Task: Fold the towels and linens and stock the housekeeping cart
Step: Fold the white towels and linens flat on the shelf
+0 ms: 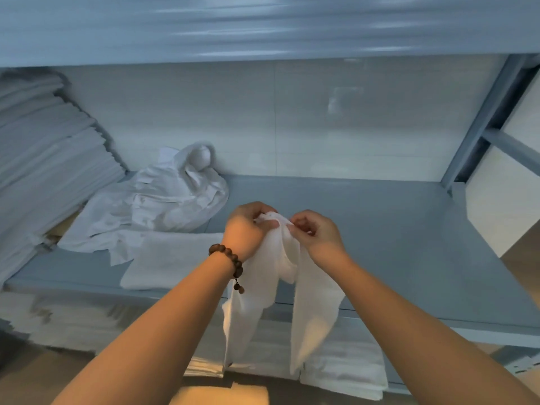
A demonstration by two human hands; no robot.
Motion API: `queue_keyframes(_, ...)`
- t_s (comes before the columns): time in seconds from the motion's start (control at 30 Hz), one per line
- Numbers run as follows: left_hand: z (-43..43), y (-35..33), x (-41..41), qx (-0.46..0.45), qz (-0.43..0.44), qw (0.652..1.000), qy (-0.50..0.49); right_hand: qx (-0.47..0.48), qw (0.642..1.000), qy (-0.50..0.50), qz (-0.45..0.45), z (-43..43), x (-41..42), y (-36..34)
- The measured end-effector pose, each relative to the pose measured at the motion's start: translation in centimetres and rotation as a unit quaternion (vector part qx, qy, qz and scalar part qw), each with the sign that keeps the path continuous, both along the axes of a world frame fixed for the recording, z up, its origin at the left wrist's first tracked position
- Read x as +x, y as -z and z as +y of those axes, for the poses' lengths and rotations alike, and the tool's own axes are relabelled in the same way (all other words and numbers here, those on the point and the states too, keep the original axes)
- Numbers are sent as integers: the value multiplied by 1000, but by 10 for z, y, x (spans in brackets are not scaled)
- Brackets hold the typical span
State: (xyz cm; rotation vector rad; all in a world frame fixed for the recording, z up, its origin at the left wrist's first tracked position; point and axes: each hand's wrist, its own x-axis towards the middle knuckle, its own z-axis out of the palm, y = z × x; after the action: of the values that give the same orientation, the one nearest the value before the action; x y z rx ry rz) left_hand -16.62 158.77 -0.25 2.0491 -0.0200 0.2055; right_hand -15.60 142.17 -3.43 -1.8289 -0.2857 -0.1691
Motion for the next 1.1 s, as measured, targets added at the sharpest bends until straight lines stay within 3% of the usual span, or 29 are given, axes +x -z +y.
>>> queue_keyframes(0.27,-13,-32,25,-139,-41,986,-87,-47,993,60,88,-13,-9,46)
queue_keyframes(0.47,-13,-48,38,-141,-91,979,-116,-142,978,86,123,-23,-10,81)
queue_keyframes(0.7,18,-47,49,-120,-96,976,-154,-157,963,126,177,-70,-13,108)
queue_keyframes(0.9,40,-28,52,-95,-106,974,-177,-183,959,140,167,-107,-10,105)
queue_keyframes(1.1,20,-6,58,-77,-59,989,-112,0,975,184,127,-107,-3,72)
